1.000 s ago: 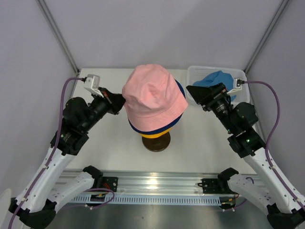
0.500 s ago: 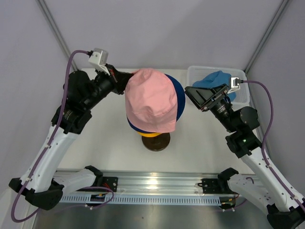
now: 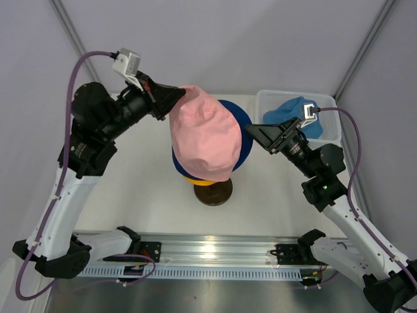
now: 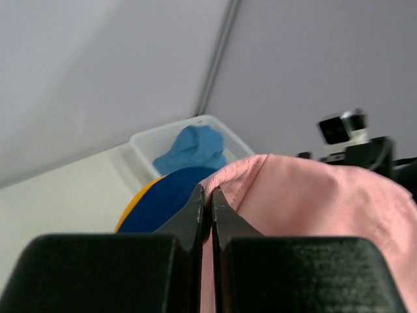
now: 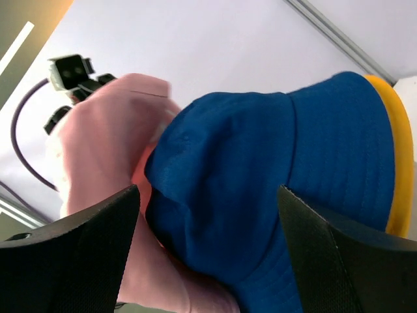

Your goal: Stack the hats

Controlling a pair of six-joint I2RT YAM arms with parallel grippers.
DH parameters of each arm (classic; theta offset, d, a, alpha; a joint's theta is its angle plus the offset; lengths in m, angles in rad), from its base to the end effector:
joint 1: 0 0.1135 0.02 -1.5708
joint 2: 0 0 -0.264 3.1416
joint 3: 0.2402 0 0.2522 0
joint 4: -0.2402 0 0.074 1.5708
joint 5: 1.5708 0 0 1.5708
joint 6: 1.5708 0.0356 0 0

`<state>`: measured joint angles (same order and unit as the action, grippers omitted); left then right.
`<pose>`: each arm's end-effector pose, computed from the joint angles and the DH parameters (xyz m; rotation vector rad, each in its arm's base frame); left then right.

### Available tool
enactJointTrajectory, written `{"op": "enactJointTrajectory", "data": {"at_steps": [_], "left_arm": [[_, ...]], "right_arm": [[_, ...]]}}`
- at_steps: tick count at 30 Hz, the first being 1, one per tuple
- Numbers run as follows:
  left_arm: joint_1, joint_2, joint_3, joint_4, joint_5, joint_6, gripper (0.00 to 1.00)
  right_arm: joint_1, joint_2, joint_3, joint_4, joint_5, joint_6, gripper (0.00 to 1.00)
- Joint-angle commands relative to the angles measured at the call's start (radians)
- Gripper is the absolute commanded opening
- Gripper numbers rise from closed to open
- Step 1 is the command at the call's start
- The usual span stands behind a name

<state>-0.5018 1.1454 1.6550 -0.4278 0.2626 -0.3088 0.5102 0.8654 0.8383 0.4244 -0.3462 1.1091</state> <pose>0.1741 -0.1061 0.5347 0.3670 1.5069 -0.8433 0.1638 0.1055 0.4094 0.0577 1.3645 1.5977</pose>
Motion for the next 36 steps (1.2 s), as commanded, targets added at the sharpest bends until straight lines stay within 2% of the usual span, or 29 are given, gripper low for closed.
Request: {"op": "enactJointTrajectory", "data": {"at_steps": [1, 6, 10, 12, 15, 19, 22, 23, 25, 27, 31, 36], "left_arm": [[0.002, 0.025, 0.178, -0.029, 0.163, -0.093, 0.01], [0.0, 0.123, 0.378, -0.095, 0.373, -0.148, 0.01], [0.0, 0.151, 0.436, -0.082, 0.547, -0.138, 0.01], [0.002, 0.151, 0.446, -0.071, 0.563, -0.144, 0.01], [0.0, 0.145, 0.474, -0.1, 0.509, -0.125, 0.01], [0.0, 0.119, 0.473, -0.049, 0.451, -0.138, 0.01], [0.0, 0.1, 0.491, 0.0, 0.347, -0.159, 0.01], [0.0, 0.099, 0.511, 0.0, 0.26, -0.165, 0.01], [0.0, 0.103, 0.542, -0.012, 0.181, -0.185, 0.01], [0.0, 0.103, 0.554, -0.012, 0.068, -0.22, 0.01], [0.002, 0.097, 0.536, -0.02, -0.158, -0.312, 0.01], [0.002, 0.065, 0.405, 0.056, -0.324, -0.565, 0.01]], "right_arm": [[-0.004, -0.012, 0.068, 0.036, -0.022, -0.069, 0.88], [-0.004, -0.023, 0.108, 0.063, -0.022, -0.143, 0.87], [-0.004, -0.005, 0.143, 0.111, -0.074, -0.193, 0.87], [-0.002, 0.017, 0.172, 0.145, -0.106, -0.239, 0.87], [-0.006, 0.072, 0.238, 0.188, -0.187, -0.295, 0.87], [-0.001, 0.174, 0.338, 0.254, -0.304, -0.292, 0.87], [0.008, 0.244, 0.389, 0.301, -0.335, -0.266, 0.88], [0.011, 0.256, 0.396, 0.306, -0.333, -0.262, 0.88], [0.017, 0.285, 0.421, 0.295, -0.33, -0.262, 0.88], [0.019, 0.294, 0.449, 0.249, -0.266, -0.279, 0.89], [0.025, 0.276, 0.49, 0.018, -0.099, -0.377, 0.91], [0.024, 0.209, 0.414, -0.027, 0.119, -0.39, 0.92]]}}
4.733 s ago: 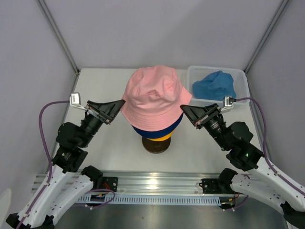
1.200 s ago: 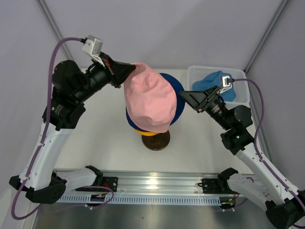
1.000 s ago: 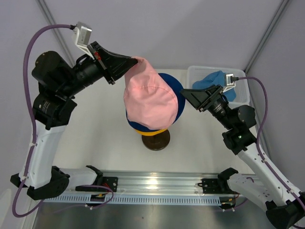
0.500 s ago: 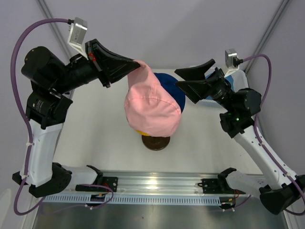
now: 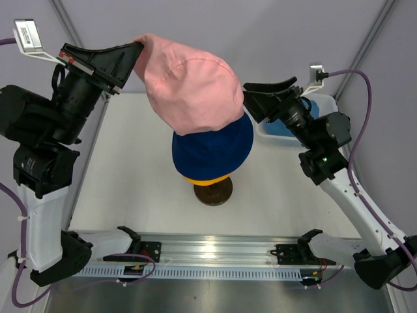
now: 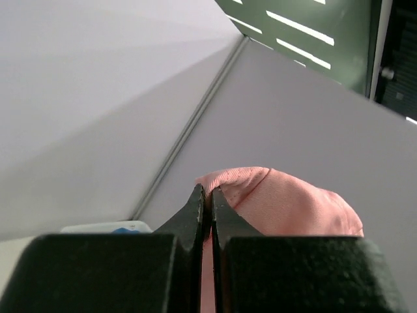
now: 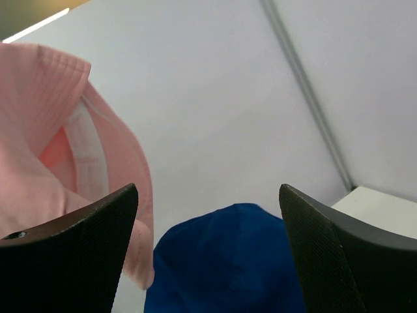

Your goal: Stack the hats

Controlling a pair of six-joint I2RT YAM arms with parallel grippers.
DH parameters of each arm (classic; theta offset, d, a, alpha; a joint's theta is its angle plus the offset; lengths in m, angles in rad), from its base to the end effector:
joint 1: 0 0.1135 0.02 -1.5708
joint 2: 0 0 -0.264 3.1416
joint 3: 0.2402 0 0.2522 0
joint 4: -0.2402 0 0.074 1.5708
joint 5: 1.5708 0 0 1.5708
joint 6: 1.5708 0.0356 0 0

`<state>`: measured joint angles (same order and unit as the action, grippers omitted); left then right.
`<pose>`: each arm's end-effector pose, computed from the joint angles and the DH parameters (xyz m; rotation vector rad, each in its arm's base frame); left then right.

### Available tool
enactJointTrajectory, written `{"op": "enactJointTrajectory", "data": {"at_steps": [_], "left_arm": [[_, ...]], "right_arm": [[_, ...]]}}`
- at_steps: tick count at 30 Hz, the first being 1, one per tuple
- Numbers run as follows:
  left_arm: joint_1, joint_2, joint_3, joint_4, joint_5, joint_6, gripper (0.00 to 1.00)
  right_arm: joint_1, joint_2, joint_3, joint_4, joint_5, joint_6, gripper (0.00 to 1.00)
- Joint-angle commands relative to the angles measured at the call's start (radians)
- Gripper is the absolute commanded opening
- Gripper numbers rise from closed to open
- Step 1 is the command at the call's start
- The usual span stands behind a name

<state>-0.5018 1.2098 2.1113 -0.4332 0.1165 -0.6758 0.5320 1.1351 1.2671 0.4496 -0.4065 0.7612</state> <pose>0.1113 -0.0658 0.6392 0.0089 1.1743 -1.1128 0.1934 0.1302 0.5032 -0.2824 1.1041 1.3644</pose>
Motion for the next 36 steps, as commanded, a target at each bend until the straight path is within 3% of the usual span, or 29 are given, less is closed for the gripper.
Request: {"op": "enactJointTrajectory", "data": {"at_steps": [1, 5, 10, 14, 19, 22, 30, 36], "left_arm": [[0.0, -0.003, -0.095, 0.079, -0.182, -0.237, 0.01], [0.0, 0.042, -0.073, 0.084, -0.181, -0.451, 0.01], [0.002, 0.198, 0.09, -0.033, -0.124, -0.582, 0.01], [0.0, 0.192, -0.056, -0.062, -0.051, -0.683, 0.01], [0.006, 0.071, -0.299, 0.02, -0.086, -0.699, 0.01], [0.009, 0.01, -0.332, 0.008, -0.147, -0.66, 0.01], [0.016, -0.073, -0.396, 0.03, -0.181, -0.597, 0.01], [0.025, -0.069, -0.425, 0.074, -0.129, -0.617, 0.01]], "right_arm": [[0.002, -0.086, -0.044, -0.061, 0.21, -0.04, 0.92], [-0.004, -0.129, -0.074, -0.117, 0.356, -0.034, 0.92], [-0.013, -0.141, -0.084, -0.134, 0.322, -0.023, 0.92], [-0.021, -0.164, -0.129, -0.12, 0.287, 0.052, 0.93], [-0.032, -0.248, -0.231, -0.121, 0.394, 0.136, 0.95], [-0.049, -0.281, -0.229, -0.181, 0.518, 0.102, 0.95], [-0.086, -0.33, -0.229, -0.275, 0.623, 0.055, 0.97], [-0.09, -0.396, -0.354, -0.145, 0.48, 0.246, 0.95]]}}
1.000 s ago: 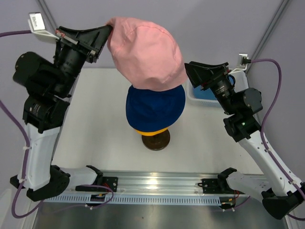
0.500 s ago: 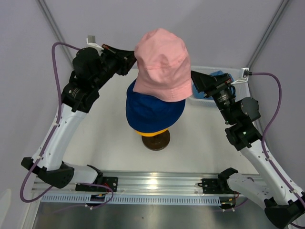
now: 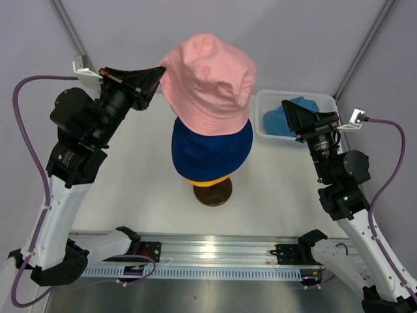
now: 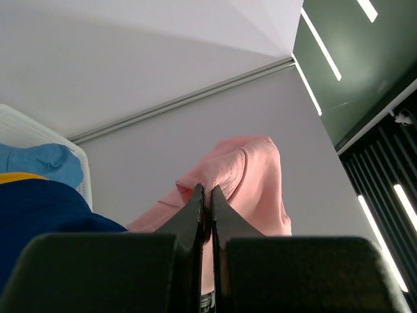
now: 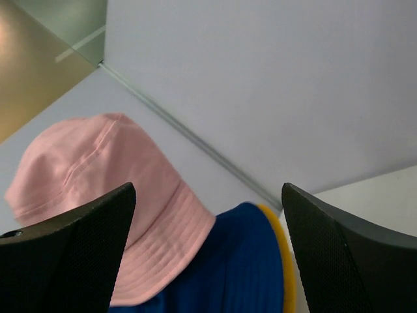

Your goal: Stack the hats

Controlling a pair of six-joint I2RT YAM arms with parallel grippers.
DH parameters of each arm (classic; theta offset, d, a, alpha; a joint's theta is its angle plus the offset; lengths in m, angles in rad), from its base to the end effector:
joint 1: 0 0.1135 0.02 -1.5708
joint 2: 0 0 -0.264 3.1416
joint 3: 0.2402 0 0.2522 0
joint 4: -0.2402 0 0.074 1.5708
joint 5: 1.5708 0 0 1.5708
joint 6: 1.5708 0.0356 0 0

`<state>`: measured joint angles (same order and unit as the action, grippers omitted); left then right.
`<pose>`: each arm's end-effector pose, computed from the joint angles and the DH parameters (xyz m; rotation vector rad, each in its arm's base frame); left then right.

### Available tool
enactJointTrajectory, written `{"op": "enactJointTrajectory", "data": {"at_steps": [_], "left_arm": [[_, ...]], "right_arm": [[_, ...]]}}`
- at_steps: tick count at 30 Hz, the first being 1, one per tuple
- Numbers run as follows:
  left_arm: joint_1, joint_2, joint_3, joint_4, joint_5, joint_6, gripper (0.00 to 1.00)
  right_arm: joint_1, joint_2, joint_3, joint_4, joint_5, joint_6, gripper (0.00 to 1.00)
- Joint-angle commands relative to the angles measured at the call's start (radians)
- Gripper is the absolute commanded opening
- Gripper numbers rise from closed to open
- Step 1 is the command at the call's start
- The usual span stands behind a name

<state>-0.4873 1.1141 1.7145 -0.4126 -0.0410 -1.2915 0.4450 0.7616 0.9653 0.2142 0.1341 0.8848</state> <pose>0.1592 -0.0827 0.5588 -0.6399 1.4069 -1.4296 0.1434 0.0631 0.4483 0.3893 1.1636 1.0938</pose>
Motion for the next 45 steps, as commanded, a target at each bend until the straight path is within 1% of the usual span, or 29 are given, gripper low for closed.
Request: {"op": "enactJointTrajectory", "data": {"at_steps": [1, 3, 5, 6, 7, 9, 11, 13, 16, 19, 20, 21, 22, 23, 24, 26, 29, 35, 38, 42, 45], "left_arm": [[0.009, 0.029, -0.027, 0.051, 0.03, -0.008, 0.01], [0.01, 0.026, -0.053, 0.051, 0.03, -0.029, 0.01], [0.01, 0.007, -0.098, 0.064, 0.033, -0.066, 0.01], [0.01, 0.001, -0.134, 0.075, 0.033, -0.08, 0.01], [0.01, -0.006, -0.171, 0.086, 0.033, -0.091, 0.01], [0.009, -0.023, -0.209, 0.115, 0.033, -0.114, 0.01], [0.009, -0.042, -0.251, 0.15, 0.026, -0.111, 0.01], [0.009, -0.053, -0.28, 0.169, 0.02, -0.112, 0.01], [0.01, -0.08, -0.325, 0.192, -0.002, -0.115, 0.01], [0.01, -0.115, -0.361, 0.205, -0.039, -0.106, 0.01], [0.009, -0.123, -0.372, 0.212, -0.046, -0.103, 0.01], [0.01, -0.134, -0.387, 0.219, -0.057, -0.103, 0.01], [0.01, -0.152, -0.401, 0.233, -0.065, -0.1, 0.01], [0.01, -0.16, -0.408, 0.239, -0.079, -0.1, 0.01], [0.01, -0.165, -0.417, 0.245, -0.083, -0.1, 0.01], [0.01, -0.178, -0.429, 0.259, -0.092, -0.1, 0.01], [0.009, -0.181, -0.434, 0.277, -0.086, -0.098, 0.01], [0.01, -0.174, -0.455, 0.304, -0.06, -0.117, 0.01], [0.009, -0.178, -0.467, 0.324, -0.057, -0.117, 0.01], [0.009, -0.186, -0.481, 0.337, -0.068, -0.109, 0.01], [0.01, -0.185, -0.484, 0.35, -0.066, -0.106, 0.01]], "right_arm": [[-0.002, -0.019, -0.065, 0.103, -0.115, 0.156, 0.95], [-0.002, -0.002, -0.091, 0.173, -0.172, 0.247, 0.95], [0.004, 0.019, -0.123, 0.23, -0.221, 0.302, 0.94], [0.009, 0.033, -0.131, 0.287, -0.235, 0.321, 0.93], [0.017, 0.062, -0.134, 0.301, -0.258, 0.359, 0.93], [0.043, 0.094, -0.128, 0.332, -0.283, 0.382, 0.92], [0.084, 0.128, -0.112, 0.317, -0.292, 0.378, 0.91], [0.109, 0.145, -0.105, 0.288, -0.269, 0.365, 0.91], [0.127, 0.136, -0.114, 0.258, -0.243, 0.364, 0.92], [0.13, 0.078, -0.123, 0.191, -0.185, 0.323, 0.92], [0.13, 0.03, -0.123, 0.168, -0.162, 0.297, 0.92], [0.129, 0.004, -0.116, 0.113, -0.139, 0.233, 0.92], [0.129, -0.022, -0.109, 0.082, -0.072, 0.202, 0.92], [0.13, -0.048, -0.103, 0.059, -0.05, 0.172, 0.91], [0.129, -0.094, -0.094, 0.022, -0.035, 0.123, 0.91], [0.129, -0.126, -0.083, -0.007, -0.027, 0.108, 0.91], [0.129, -0.15, -0.094, -0.024, -0.063, 0.172, 0.91], [0.13, -0.071, -0.174, 0.105, -0.2, 0.394, 0.9], [0.141, -0.035, -0.172, 0.134, -0.218, 0.405, 0.88], [0.21, -0.021, -0.158, 0.107, -0.177, 0.373, 0.86], [0.23, -0.018, -0.16, 0.116, -0.136, 0.365, 0.86]]}}
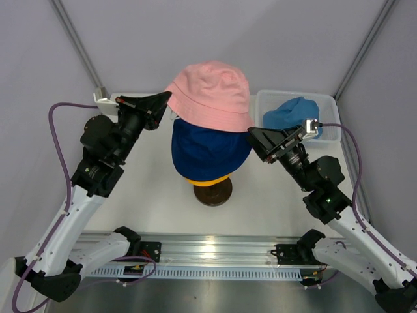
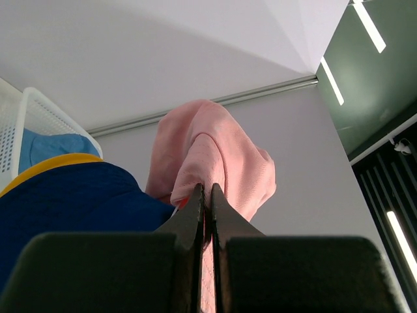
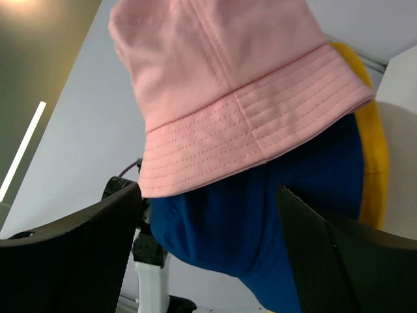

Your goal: Stack the hats

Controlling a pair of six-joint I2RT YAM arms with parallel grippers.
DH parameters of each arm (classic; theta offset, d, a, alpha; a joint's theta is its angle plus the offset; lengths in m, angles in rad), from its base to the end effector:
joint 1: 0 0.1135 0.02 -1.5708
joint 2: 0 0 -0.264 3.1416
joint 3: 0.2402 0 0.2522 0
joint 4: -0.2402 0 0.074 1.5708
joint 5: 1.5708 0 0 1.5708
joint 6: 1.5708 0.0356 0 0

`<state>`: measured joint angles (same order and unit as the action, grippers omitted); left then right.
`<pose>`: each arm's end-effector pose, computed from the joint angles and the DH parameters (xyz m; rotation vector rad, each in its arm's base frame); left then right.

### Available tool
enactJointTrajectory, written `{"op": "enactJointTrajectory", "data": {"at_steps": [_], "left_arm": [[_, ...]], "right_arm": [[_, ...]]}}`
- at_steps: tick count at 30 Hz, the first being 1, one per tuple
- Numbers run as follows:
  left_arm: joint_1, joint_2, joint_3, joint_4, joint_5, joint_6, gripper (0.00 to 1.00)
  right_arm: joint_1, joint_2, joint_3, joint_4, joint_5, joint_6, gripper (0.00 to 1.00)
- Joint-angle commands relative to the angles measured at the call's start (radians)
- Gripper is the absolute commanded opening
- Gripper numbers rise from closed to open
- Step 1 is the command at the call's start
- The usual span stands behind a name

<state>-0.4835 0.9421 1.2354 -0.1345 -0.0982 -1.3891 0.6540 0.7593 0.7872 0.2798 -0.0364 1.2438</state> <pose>0.1698 -0.0852 0.4726 -0.7749 1.3841 -1.4498 0.1390 0.1082 0.3952 0.3875 1.3999 1.6289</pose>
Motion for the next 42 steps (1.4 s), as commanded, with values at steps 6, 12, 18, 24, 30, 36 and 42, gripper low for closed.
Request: {"op": "enactJointTrajectory", "data": {"at_steps": [6, 12, 18, 24, 30, 36, 42], "left_arm": [[0.006, 0.001, -0.005, 0.085, 0.018, -0.008, 0.01], [0.005, -0.012, -0.019, 0.096, 0.012, 0.005, 0.01], [0.005, -0.028, -0.002, 0.127, -0.009, 0.082, 0.01], [0.006, 0.043, 0.154, 0.2, 0.06, 0.238, 0.01], [0.005, 0.196, 0.38, 0.127, 0.178, 0.342, 0.01], [0.092, 0.284, 0.356, -0.061, 0.259, 0.036, 0.01], [0.109, 0.172, 0.241, -0.246, 0.114, -0.201, 0.01]], "right_arm": [[0.024, 0.056, 0.056, 0.09, 0.081, -0.023, 0.8], [0.024, 0.156, 0.129, 0.105, 0.084, -0.066, 0.45], [0.026, 0.152, 0.145, 0.124, 0.182, -0.154, 0.0], [0.026, 0.273, 0.503, 0.056, 0.097, -0.445, 0.0], [-0.045, 0.454, 0.786, 0.015, -0.045, -0.48, 0.0], [-0.251, 0.741, 1.233, -0.425, -0.189, -0.323, 0.0], [-0.337, 0.802, 1.117, -0.397, -0.231, -0.034, 0.0]]}}
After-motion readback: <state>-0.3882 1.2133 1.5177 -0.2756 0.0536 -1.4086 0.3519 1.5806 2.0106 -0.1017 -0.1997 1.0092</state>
